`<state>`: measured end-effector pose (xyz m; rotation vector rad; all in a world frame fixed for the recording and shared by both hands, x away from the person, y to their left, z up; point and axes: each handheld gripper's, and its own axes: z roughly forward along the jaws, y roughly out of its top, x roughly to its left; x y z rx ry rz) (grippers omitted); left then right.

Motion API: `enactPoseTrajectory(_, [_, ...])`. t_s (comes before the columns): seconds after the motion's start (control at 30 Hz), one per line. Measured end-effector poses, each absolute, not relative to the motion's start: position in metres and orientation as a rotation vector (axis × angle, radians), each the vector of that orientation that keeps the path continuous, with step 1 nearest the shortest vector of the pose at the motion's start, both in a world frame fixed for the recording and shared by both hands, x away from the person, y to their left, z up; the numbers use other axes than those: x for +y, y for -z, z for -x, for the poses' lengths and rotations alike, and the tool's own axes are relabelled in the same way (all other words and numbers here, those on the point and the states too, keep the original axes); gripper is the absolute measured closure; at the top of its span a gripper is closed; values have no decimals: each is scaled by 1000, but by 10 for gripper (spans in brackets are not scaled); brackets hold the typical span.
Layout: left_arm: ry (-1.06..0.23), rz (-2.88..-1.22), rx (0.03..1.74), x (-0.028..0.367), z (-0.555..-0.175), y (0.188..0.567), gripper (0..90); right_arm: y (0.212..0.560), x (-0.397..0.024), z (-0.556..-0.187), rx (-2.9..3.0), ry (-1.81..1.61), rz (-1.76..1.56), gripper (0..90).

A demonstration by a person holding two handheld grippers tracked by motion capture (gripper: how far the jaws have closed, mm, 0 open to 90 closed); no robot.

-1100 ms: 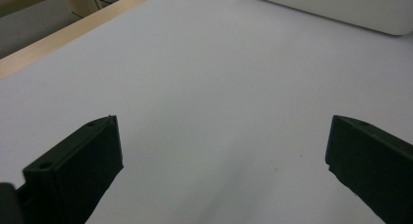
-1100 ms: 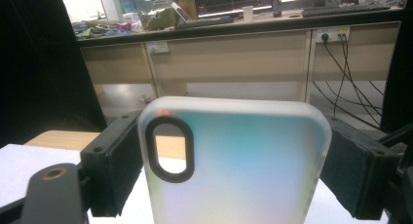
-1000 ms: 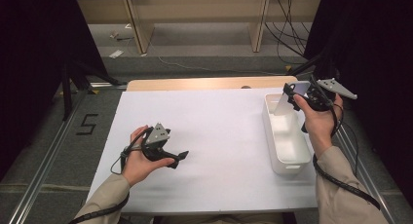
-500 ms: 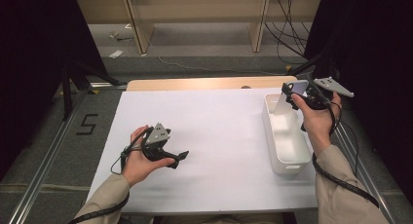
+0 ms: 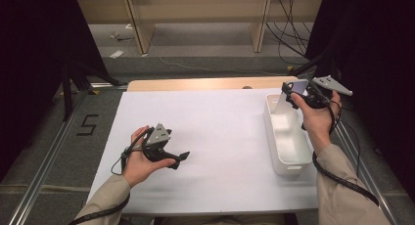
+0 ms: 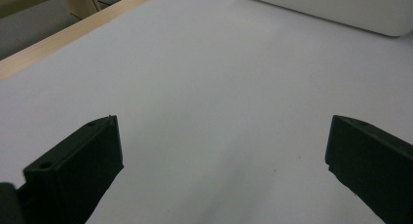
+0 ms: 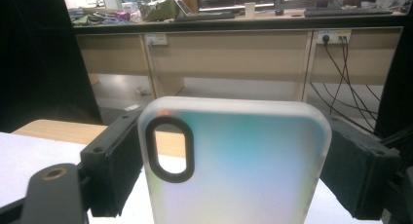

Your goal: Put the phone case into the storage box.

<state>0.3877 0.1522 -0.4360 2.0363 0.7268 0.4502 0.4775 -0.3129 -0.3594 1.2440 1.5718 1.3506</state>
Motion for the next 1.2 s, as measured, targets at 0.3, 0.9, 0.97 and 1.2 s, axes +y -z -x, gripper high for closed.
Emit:
enactPoseTrajectory(0.3, [-451,-2036,726,152,-388,436,0,360,-312,-480,1574,-1350,-1242,179])
enactPoseTrajectory(0.9, [-449,-2037,726,152,-388,436,0,360,-311,-485,1576,-1344,-1237,179])
enactPoseTrajectory(0.97, [-449,-2039,724,152,-388,436,0,360,-311,-486,1577,-1344,-1234,179])
enactPoseTrajectory(1.2, [-451,-2035,727,152,-388,436,0,361,-309,-488,1579,-1339,-1232,179])
